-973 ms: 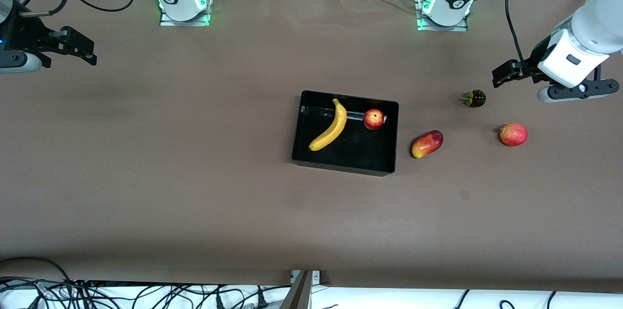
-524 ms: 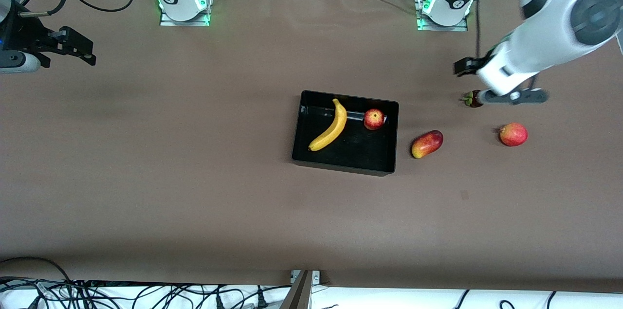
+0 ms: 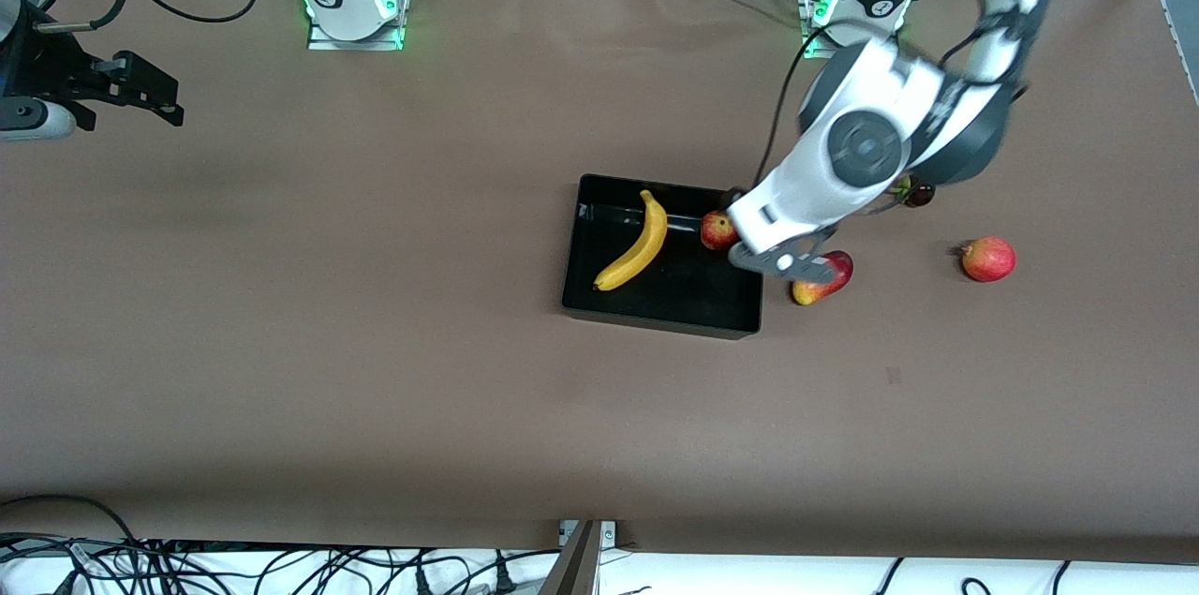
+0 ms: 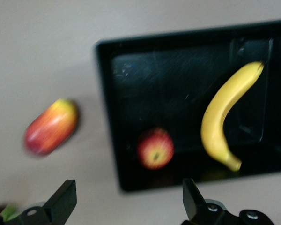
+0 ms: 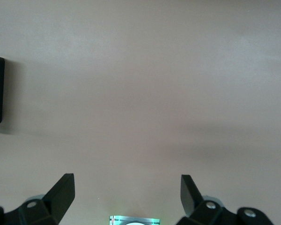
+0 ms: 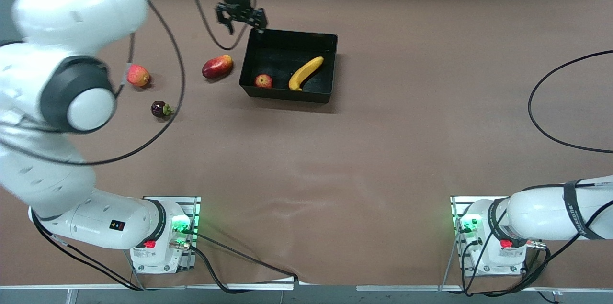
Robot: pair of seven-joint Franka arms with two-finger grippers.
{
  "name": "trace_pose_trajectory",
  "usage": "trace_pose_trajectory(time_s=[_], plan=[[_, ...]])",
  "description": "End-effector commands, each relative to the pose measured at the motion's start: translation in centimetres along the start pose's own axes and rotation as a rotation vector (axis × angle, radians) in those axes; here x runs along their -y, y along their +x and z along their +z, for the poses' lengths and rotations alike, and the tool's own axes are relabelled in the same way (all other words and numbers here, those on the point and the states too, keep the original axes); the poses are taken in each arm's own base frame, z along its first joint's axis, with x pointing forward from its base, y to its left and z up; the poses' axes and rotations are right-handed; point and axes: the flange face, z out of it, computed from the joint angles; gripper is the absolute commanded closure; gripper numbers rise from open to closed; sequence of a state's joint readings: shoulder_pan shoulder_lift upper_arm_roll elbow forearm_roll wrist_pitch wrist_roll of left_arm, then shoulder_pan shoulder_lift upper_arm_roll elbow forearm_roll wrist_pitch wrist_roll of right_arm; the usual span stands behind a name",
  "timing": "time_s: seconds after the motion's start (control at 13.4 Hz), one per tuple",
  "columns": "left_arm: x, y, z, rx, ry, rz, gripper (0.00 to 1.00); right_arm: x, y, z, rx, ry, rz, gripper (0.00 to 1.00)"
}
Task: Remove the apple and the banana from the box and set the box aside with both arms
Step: 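Move the left gripper over the black box toward the banana, then grasp the yellow banana in the box with the left gripper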
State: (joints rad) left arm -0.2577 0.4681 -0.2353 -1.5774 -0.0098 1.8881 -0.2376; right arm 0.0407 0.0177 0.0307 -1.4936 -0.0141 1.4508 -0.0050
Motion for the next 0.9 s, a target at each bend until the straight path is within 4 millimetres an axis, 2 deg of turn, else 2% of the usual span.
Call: trace_pose_trajectory(time_s=[0.0,0.07,0.15,0.3,0.45,0.52,0.75,0.82], plan=[[-4.9,2.9,3.6,0.019,-0.025,-0.016,0.00,-0.1,0.0,-0.3,-0.010,0.016,-0.002,0.00],[-7.1,3.1,5.4,-0.003,-0.026,-0.033,0.00,-0.1,0.0,-0.3,-0.010,0.016,-0.002,0.00],[-8.5,3.6,7.4,-0.050,-0.035,-0.030,0.00,-0.1,0.0,-0.3,-0.010,0.016,-0.002,0.00],[-9.2,4.3,11.9,-0.066,-0.028,-0.014,0.00,-0.1,0.0,-0.3,-0.010,0.016,-0.002,0.00],[-12.5,3.0,15.0,-0.033,-0.006,0.021,0.00,-0.1,0.0,-0.3,-0.011,0.016,-0.002,0.00],[-13.1,2.8,16.5,-0.026,0.010,0.020,0.00,-0.1,0.0,-0.3,-0.011,0.016,-0.002,0.00],[-13.1,2.7,18.0,-0.068,0.083,0.054,0.00,-0.1,0.0,-0.3,-0.011,0.016,-0.002,0.00],[-13.0,2.7,17.9,-0.060,0.086,0.056,0.18,-0.1,0.0,-0.3,-0.011,0.016,-0.002,0.00]])
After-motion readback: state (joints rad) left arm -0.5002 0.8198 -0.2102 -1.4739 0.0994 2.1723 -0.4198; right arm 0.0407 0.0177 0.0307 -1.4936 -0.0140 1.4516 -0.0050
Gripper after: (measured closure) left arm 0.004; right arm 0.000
